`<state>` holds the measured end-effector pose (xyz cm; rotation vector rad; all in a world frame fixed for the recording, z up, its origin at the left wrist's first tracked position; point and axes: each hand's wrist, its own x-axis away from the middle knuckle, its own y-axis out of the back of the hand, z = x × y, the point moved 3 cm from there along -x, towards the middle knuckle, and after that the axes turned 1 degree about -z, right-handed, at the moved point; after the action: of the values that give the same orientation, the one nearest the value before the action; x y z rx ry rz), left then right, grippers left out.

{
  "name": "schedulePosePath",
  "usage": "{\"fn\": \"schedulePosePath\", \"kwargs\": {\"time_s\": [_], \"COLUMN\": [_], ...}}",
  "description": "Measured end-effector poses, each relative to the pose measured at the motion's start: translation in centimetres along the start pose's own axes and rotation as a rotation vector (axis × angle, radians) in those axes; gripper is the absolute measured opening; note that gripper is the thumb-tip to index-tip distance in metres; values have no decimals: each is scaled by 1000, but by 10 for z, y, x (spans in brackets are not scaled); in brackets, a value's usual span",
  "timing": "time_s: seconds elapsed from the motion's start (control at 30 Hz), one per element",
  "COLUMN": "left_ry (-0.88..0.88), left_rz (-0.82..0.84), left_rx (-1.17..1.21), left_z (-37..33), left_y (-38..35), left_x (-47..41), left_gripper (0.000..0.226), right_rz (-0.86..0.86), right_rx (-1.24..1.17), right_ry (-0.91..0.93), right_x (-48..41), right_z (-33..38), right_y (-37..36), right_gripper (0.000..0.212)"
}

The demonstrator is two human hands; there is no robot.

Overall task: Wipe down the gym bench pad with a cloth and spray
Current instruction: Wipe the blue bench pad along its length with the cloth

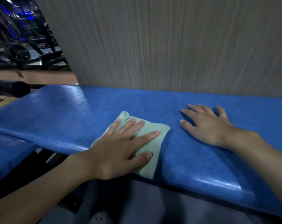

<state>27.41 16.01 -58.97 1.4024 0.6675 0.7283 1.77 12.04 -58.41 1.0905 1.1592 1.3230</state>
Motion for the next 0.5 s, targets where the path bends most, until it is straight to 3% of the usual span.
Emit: {"fn": "schedulePosePath", "kwargs": {"time_s": [0.2, 0.5], "left_ry": [28, 51], "left_rz": [29, 24], "left_rx": [35, 29], "left_z": [19, 68], "left_y": [-4, -3], "left_x": [-45, -195], "left_gripper": [56, 62], "right_rz": [4, -27], "right_rx": [-49, -49], "right_ry": [28, 26], "right_x": [-8, -9], "right_z": [10, 8], "right_y": [-4, -9], "right_gripper": [60, 63]}}
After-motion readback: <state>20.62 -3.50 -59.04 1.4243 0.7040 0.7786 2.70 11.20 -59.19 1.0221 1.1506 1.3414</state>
